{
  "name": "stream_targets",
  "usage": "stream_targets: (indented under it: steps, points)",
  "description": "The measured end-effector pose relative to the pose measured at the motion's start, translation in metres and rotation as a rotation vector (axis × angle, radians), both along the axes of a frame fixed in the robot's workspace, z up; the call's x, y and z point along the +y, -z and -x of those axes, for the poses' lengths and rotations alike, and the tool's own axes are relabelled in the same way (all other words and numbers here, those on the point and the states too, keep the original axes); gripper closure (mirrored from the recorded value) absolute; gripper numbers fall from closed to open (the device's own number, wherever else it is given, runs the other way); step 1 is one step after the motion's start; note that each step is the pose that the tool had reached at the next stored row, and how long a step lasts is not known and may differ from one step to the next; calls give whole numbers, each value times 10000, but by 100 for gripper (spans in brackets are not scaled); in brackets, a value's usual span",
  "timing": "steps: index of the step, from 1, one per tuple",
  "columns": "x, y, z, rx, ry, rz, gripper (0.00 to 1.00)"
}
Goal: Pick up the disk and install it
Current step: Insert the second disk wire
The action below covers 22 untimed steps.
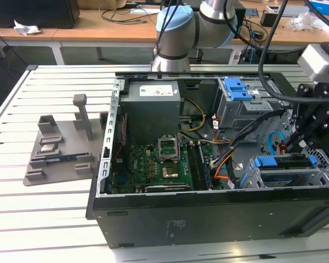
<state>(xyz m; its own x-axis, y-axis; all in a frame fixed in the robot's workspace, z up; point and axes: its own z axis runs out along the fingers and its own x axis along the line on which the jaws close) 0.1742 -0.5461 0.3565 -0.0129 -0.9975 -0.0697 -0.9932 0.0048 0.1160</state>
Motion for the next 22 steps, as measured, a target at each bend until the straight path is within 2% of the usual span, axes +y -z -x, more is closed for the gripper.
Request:
stream_targets:
  steps: [2, 6, 22]
  points:
    - [0, 25, -2, 0, -27, 8, 84]
    - [-31, 53, -6, 0, -33, 31, 84]
    - [-35, 178, -23, 0, -47, 41, 84]
